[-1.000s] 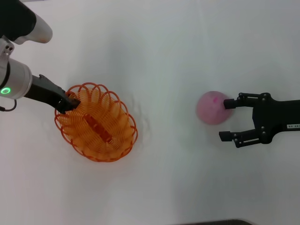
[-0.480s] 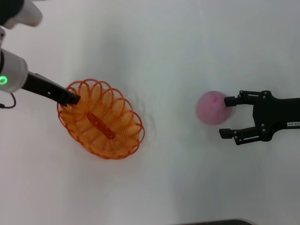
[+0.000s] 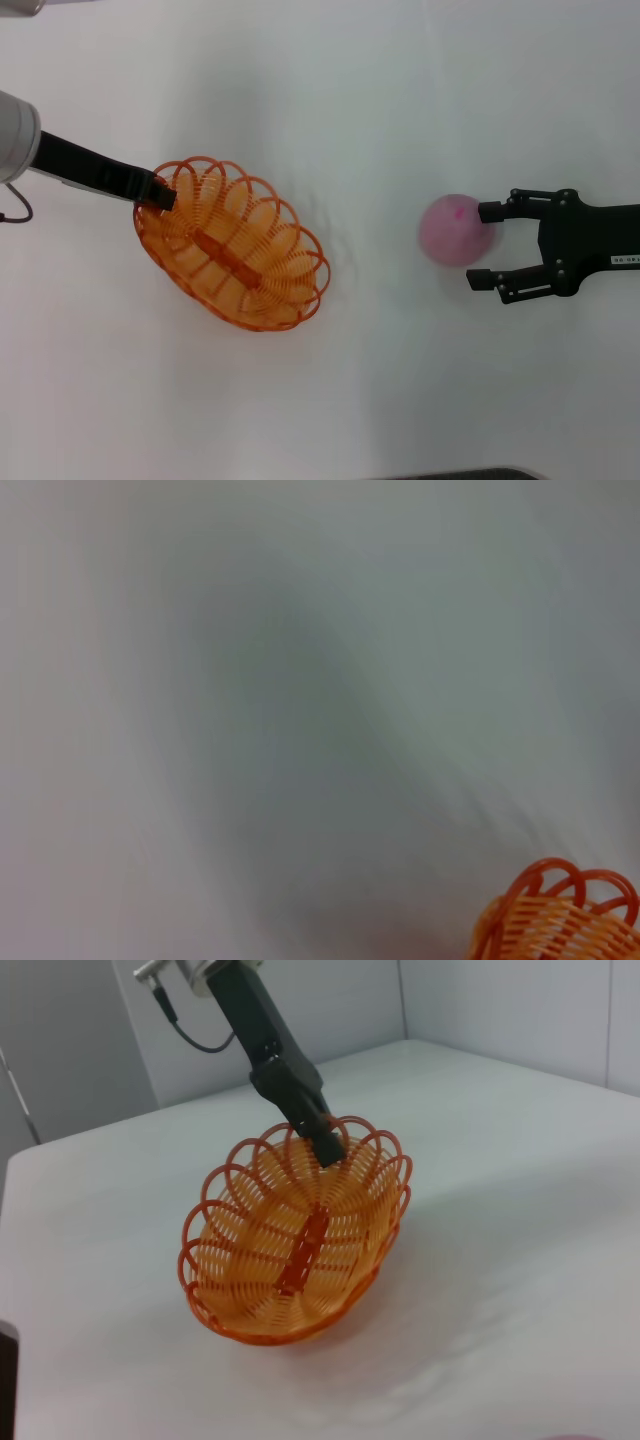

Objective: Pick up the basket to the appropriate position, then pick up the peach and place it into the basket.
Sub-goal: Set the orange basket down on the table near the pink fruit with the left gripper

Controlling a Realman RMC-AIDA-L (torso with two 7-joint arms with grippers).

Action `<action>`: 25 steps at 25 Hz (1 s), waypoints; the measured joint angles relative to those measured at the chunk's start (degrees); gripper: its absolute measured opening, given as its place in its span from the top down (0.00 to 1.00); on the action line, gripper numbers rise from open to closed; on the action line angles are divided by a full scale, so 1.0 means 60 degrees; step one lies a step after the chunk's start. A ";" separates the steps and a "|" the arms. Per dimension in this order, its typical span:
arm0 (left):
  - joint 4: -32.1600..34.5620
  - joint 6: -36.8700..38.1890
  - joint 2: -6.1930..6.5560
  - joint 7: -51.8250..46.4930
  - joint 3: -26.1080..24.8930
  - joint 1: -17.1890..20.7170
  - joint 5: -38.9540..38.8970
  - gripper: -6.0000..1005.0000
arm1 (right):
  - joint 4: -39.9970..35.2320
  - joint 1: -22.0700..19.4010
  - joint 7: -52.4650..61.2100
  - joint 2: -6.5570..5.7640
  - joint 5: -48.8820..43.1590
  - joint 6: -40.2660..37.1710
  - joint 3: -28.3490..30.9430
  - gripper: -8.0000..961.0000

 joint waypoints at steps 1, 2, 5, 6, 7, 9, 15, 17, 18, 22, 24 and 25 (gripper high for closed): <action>-0.0045 -0.0005 -0.0010 -0.0077 -0.0037 0.0018 -0.0066 0.90 | -0.0002 0.0009 0.0012 0.0002 0.0000 0.0028 0.0005 0.01; -0.0097 -0.0009 -0.0021 -0.0145 -0.0069 0.0030 -0.0153 0.91 | -0.0002 0.0018 0.0032 0.0011 0.0000 0.0038 0.0007 0.01; -0.0304 -0.0026 -0.0028 -0.0275 -0.0240 0.0118 -0.0543 0.92 | -0.0003 0.0042 0.0131 0.0022 0.0000 0.0059 0.0009 0.01; -0.0337 -0.0061 -0.0032 -0.0338 -0.0309 0.0187 -0.0697 0.92 | -0.0003 0.0048 0.0156 0.0024 0.0000 0.0061 0.0012 0.01; -0.0354 -0.0116 -0.0036 -0.0420 -0.0365 0.0284 -0.0857 0.92 | -0.0002 0.0048 0.0175 0.0025 -0.0001 0.0062 0.0022 0.01; -0.0367 -0.0252 -0.0056 -0.0576 -0.0379 0.0514 -0.1263 0.92 | -0.0003 0.0048 0.0217 0.0027 0.0000 0.0069 0.0074 0.01; -0.0249 -0.0889 -0.0103 -0.0659 0.0099 0.1374 -0.2742 0.92 | -0.0003 0.0050 0.0238 0.0047 0.0005 0.0082 0.0307 0.01; -0.0240 -0.1229 -0.0117 -0.0660 0.0418 0.1642 -0.3049 0.92 | -0.0003 0.0054 0.0245 0.0062 0.0009 0.0082 0.0379 0.01; -0.0241 -0.1410 -0.0129 -0.0669 0.0591 0.1781 -0.3175 0.91 | -0.0003 0.0054 0.0246 0.0076 0.0010 0.0081 0.0416 0.01; -0.0249 -0.2264 -0.0147 -0.0809 0.1486 0.2332 -0.3706 0.91 | -0.0003 0.0057 0.0250 0.0107 0.0014 0.0082 0.0532 0.01; -0.0235 -0.2749 -0.0148 -0.0913 0.1885 0.2579 -0.3935 0.91 | -0.0003 0.0060 0.0251 0.0115 0.0014 0.0097 0.0578 0.01; -0.0235 -0.2749 -0.0148 -0.0913 0.1885 0.2579 -0.3935 0.91 | -0.0003 0.0064 0.0251 0.0119 0.0014 0.0108 0.0592 0.01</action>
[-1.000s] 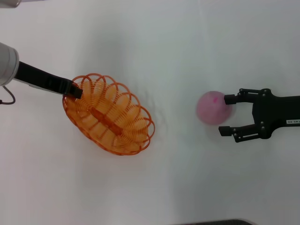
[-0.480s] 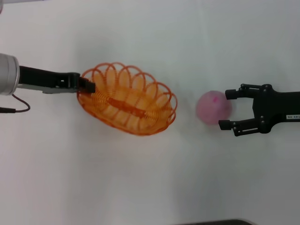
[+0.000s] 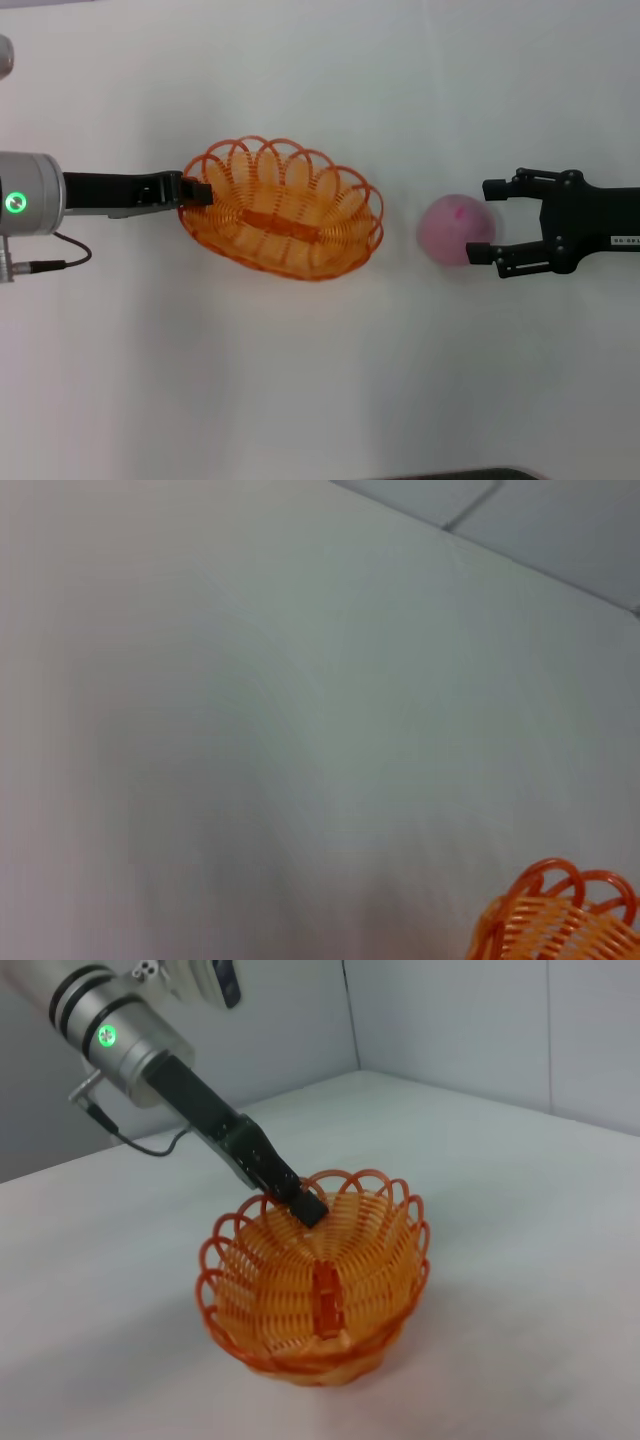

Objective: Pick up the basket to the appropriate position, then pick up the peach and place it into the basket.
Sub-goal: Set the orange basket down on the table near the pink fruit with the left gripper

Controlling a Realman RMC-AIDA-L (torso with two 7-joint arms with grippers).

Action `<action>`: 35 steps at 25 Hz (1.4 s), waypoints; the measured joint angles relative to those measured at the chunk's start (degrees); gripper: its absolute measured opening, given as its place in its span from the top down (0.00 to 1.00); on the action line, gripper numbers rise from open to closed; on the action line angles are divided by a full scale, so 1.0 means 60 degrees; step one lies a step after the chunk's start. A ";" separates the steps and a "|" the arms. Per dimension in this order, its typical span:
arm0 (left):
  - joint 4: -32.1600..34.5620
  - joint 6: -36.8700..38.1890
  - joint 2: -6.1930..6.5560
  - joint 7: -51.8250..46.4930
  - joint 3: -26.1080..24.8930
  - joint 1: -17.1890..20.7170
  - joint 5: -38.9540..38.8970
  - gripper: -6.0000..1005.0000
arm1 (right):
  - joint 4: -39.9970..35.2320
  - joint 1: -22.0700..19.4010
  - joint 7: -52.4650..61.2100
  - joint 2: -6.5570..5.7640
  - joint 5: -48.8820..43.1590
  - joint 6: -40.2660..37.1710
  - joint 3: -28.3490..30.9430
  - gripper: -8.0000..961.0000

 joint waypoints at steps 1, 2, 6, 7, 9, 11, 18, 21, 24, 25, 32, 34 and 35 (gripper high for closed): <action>-0.0031 -0.0378 0.0000 -0.0063 0.0258 0.0164 -0.0158 0.91 | 0.0000 0.0003 0.0001 0.0004 0.0000 0.0006 0.0003 0.01; -0.0042 -0.0455 0.0000 -0.0072 0.0321 0.0199 -0.0202 0.91 | 0.0000 0.0009 0.0001 0.0005 0.0001 0.0025 0.0004 0.01; -0.0175 -0.1209 0.0000 -0.0133 0.0895 0.0524 -0.0635 0.91 | 0.0000 0.0012 0.0002 0.0022 0.0010 0.0131 0.0004 0.01; -0.0222 -0.1405 0.0000 -0.0139 0.1034 0.0610 -0.0789 0.90 | 0.0000 0.0011 0.0002 0.0029 0.0010 0.0159 0.0004 0.01; -0.0275 -0.1666 0.0000 -0.0142 0.1190 0.0753 -0.1000 0.90 | 0.0000 0.0011 0.0002 0.0040 0.0011 0.0194 0.0003 0.01; -0.0292 -0.1820 0.0000 -0.0143 0.1254 0.0849 -0.1177 0.90 | 0.0001 0.0010 0.0001 0.0046 0.0010 0.0203 0.0003 0.01; -0.0441 -0.2243 0.0000 -0.0189 0.1453 0.1139 -0.1619 0.90 | 0.0001 0.0010 0.0001 0.0045 0.0001 0.0204 0.0004 0.01; -0.0484 -0.2615 0.0000 -0.0247 0.1710 0.1338 -0.1814 0.89 | 0.0001 0.0010 0.0000 0.0042 -0.0003 0.0204 0.0045 0.01; -0.0460 -0.3065 0.0000 -0.0323 0.2054 0.1469 -0.1937 0.89 | 0.0001 0.0010 0.0000 0.0059 -0.0006 0.0203 0.0112 0.01; -0.0453 -0.3141 0.0000 -0.0335 0.2117 0.1490 -0.1955 0.89 | 0.0001 0.0010 0.0000 0.0064 -0.0008 0.0203 0.0115 0.01; -0.0171 -0.3955 0.0000 -0.0366 0.2758 0.1706 -0.2147 0.89 | 0.0001 -0.0014 0.0000 0.0071 -0.0015 0.0192 0.0136 0.01; -0.0107 -0.4054 0.0000 -0.0367 0.2778 0.1764 -0.2183 0.89 | 0.0001 -0.0032 0.0000 0.0072 -0.0015 0.0188 0.0154 0.01; -0.0086 -0.4103 0.0000 -0.0368 0.2778 0.1793 -0.2209 0.89 | 0.0001 -0.0036 0.0000 0.0072 -0.0014 0.0188 0.0167 0.01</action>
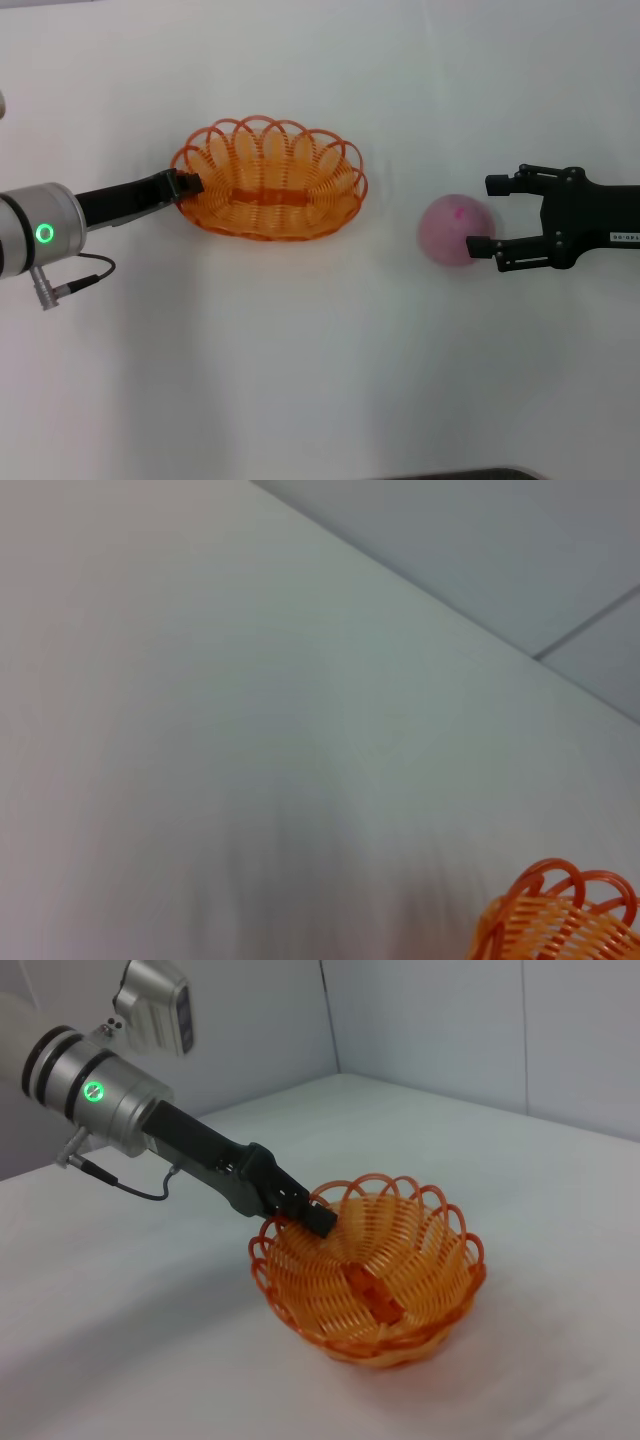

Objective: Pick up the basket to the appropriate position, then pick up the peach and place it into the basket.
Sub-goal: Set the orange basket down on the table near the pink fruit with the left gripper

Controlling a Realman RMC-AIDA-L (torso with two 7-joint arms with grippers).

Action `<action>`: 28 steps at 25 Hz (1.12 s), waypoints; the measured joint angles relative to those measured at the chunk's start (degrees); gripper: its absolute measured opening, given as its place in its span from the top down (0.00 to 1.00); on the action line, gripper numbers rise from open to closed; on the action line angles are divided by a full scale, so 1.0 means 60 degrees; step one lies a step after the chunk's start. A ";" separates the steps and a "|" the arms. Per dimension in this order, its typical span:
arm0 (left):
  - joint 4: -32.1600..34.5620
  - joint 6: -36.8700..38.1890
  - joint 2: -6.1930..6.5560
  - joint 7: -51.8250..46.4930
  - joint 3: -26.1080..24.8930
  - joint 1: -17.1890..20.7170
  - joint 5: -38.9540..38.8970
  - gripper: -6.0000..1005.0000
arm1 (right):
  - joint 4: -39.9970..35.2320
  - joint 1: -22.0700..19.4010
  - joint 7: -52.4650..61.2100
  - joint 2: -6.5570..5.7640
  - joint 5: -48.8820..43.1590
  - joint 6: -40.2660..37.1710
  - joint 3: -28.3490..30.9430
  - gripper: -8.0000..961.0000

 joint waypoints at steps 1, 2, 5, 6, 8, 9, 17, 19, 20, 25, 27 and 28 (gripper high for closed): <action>0.0013 -0.0059 0.0000 -0.0001 -0.0001 0.0032 -0.0012 0.88 | 0.0000 -0.0001 0.0000 0.0000 0.0002 0.0002 0.0018 0.01; 0.0021 -0.0091 0.0000 -0.0002 0.0000 0.0052 -0.0014 0.88 | -0.0001 -0.0001 0.0000 0.0000 0.0004 0.0003 0.0029 0.01; 0.0029 -0.0177 0.0000 -0.0004 0.0007 0.0154 -0.0017 0.88 | 0.0000 0.0002 0.0000 0.0000 0.0006 0.0006 0.0047 0.01; 0.0035 -0.0197 0.0000 -0.0004 0.0007 0.0188 -0.0018 0.88 | 0.0000 0.0006 0.0000 -0.0001 0.0007 0.0007 0.0051 0.01; 0.0041 -0.0232 0.0000 -0.0003 -0.0023 0.0271 -0.0019 0.88 | 0.0000 0.0009 0.0000 -0.0001 0.0008 0.0010 0.0058 0.01; 0.0044 -0.0243 0.0000 0.0000 -0.0046 0.0309 -0.0019 0.88 | 0.0000 0.0010 0.0000 -0.0001 0.0007 0.0012 0.0062 0.01; 0.0062 -0.0192 0.0000 0.0052 -0.0119 0.0466 -0.0019 0.87 | 0.0000 0.0043 0.0000 -0.0001 -0.0001 0.0015 0.0071 0.01; 0.0054 -0.0159 0.0000 0.0049 -0.0119 0.0508 -0.0019 0.87 | 0.0000 0.0046 0.0000 -0.0001 -0.0001 0.0015 0.0071 0.01; 0.0042 -0.0132 0.0000 0.0044 -0.0119 0.0539 -0.0019 0.87 | 0.0000 0.0047 0.0000 -0.0001 -0.0001 0.0015 0.0071 0.01; 0.0067 -0.0058 0.0000 0.0004 -0.0206 0.0752 -0.0035 0.87 | 0.0000 0.0045 0.0000 0.0000 -0.0001 0.0014 0.0071 0.01; 0.0066 -0.0054 0.0000 0.0003 -0.0260 0.0798 -0.0079 0.87 | 0.0000 0.0052 0.0000 0.0006 -0.0001 0.0014 0.0070 0.01; 0.0067 -0.0054 0.0000 0.0011 -0.0295 0.0837 -0.0140 0.87 | 0.0000 0.0053 0.0000 0.0008 -0.0001 0.0014 0.0070 0.01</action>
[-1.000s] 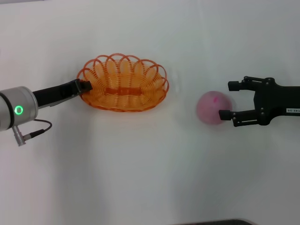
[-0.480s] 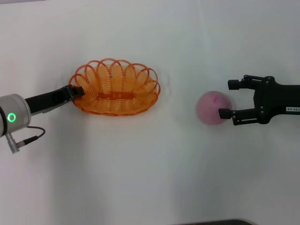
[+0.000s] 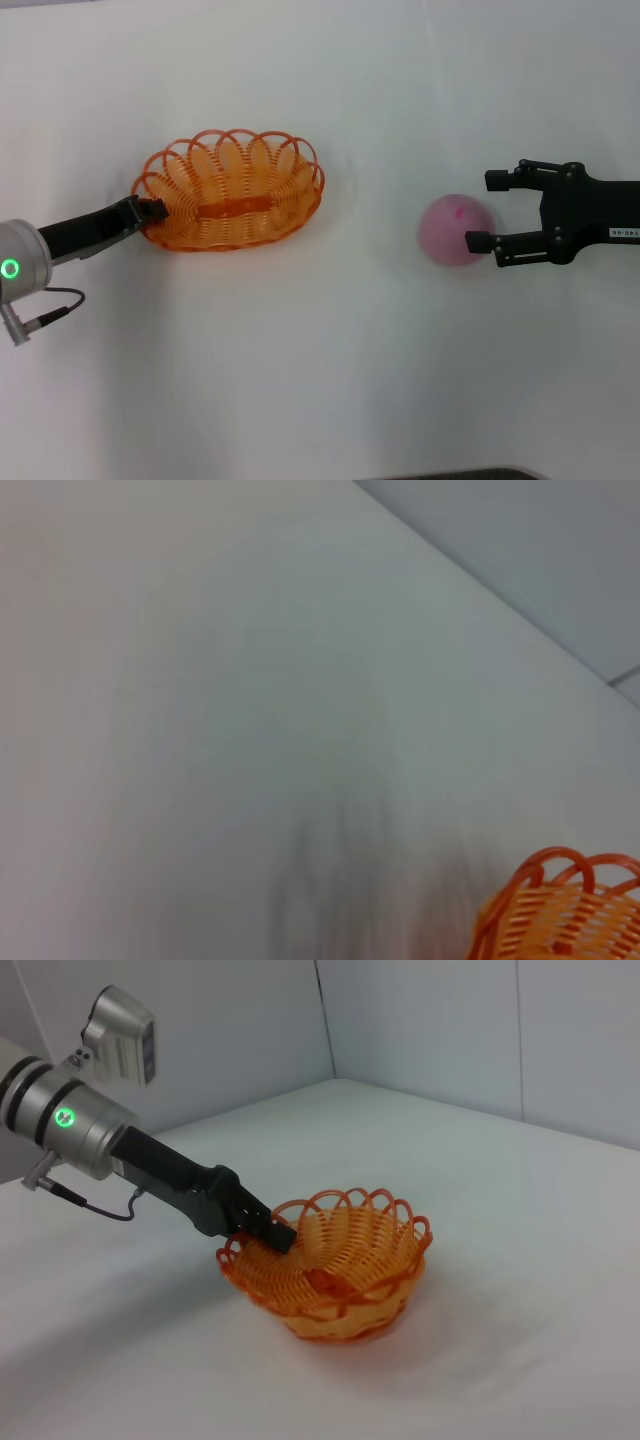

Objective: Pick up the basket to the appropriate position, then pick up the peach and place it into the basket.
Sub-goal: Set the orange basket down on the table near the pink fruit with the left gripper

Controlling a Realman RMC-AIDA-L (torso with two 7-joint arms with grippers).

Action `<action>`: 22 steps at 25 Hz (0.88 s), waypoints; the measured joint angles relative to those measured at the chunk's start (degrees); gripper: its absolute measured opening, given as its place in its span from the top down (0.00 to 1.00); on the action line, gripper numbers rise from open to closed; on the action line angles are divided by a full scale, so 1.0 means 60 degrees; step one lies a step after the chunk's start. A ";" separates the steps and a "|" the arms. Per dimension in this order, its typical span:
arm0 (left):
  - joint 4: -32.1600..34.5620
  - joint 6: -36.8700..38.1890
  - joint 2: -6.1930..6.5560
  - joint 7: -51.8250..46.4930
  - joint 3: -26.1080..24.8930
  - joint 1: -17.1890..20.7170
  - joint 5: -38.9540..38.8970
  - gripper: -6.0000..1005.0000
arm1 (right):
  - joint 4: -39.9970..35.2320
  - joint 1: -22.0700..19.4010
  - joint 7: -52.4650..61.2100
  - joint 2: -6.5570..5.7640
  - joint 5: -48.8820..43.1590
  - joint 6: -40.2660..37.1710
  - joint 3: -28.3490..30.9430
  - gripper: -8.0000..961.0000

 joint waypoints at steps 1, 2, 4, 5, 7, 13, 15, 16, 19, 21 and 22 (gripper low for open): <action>-0.0001 0.0001 0.0000 0.0022 -0.0017 0.0034 -0.0076 0.86 | 0.0001 0.0001 0.0000 0.0001 0.0000 0.0000 0.0000 0.01; -0.0001 0.0001 0.0000 0.0050 -0.0028 0.0062 -0.0132 0.86 | 0.0001 0.0000 0.0000 0.0001 -0.0001 0.0000 0.0000 0.01; 0.0000 0.0001 0.0000 0.0093 -0.0033 0.0076 -0.0212 0.86 | 0.0000 0.0007 0.0000 0.0004 0.0000 0.0000 0.0000 0.01; 0.0005 0.0001 0.0001 0.0100 -0.0028 0.0059 -0.0227 0.86 | 0.0001 0.0017 0.0000 0.0004 0.0000 0.0000 0.0000 0.01; 0.0048 0.0001 0.0000 0.0101 -0.0002 0.0017 -0.0234 0.86 | 0.0001 0.0041 0.0000 0.0005 0.0001 0.0000 0.0000 0.01; 0.0294 0.0133 0.0000 0.0044 -0.0096 0.0064 -0.0165 0.86 | 0.0001 0.0053 0.0000 0.0006 0.0001 0.0000 0.0000 0.01; 0.0294 0.0179 0.0000 0.0038 -0.0145 0.0070 -0.0141 0.85 | 0.0000 0.0053 0.0000 0.0005 0.0001 0.0000 -0.0001 0.01; 0.0294 0.0208 0.0000 0.0037 -0.0185 0.0075 -0.0116 0.85 | 0.0000 0.0053 0.0000 0.0005 0.0001 0.0000 0.0001 0.01; 0.0277 0.0238 0.0000 0.0037 -0.0265 0.0118 -0.0097 0.85 | 0.0000 0.0053 0.0000 0.0006 0.0001 0.0000 0.0021 0.01; 0.0269 0.0275 0.0000 0.0039 -0.0290 0.0147 -0.0097 0.85 | 0.0000 0.0060 0.0000 0.0006 0.0001 0.0000 0.0025 0.01; 0.0265 0.0297 0.0000 0.0039 -0.0295 0.0162 -0.0097 0.85 | 0.0000 0.0068 0.0000 0.0006 0.0001 0.0000 0.0026 0.01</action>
